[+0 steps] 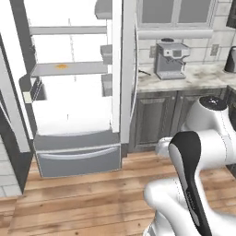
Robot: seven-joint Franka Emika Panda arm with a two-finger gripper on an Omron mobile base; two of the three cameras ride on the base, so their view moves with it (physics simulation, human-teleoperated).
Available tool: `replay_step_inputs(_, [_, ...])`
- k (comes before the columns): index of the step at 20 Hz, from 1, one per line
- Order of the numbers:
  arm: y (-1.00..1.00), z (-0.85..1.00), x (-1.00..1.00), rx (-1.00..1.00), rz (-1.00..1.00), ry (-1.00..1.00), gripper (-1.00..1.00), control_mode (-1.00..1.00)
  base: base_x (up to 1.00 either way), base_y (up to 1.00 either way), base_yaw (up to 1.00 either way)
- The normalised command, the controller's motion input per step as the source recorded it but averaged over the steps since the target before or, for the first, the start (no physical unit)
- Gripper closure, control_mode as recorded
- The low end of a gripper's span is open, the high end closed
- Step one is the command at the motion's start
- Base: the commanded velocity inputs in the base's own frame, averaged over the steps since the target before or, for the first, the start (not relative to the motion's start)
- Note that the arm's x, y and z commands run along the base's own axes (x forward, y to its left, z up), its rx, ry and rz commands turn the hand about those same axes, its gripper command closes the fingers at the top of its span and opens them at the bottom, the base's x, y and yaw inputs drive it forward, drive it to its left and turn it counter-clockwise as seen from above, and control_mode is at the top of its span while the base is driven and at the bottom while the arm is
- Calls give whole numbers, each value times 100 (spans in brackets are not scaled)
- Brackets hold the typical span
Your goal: Place the eggplant and carrot inside the fridge drawer. Close the drawer after placing the vegetables.
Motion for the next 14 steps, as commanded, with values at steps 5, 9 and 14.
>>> replay_step_inputs(5, [0, 0, 0, 0, 0, 0, 100, 100, 54, 100, 0])
replay_step_inputs(9, [0, 0, 0, 0, 0, 0, 100, 100, 69, 79, 0])
replay_step_inputs(14, [0, 0, 0, 0, 0, 0, 100, 100, 69, 53, 0])
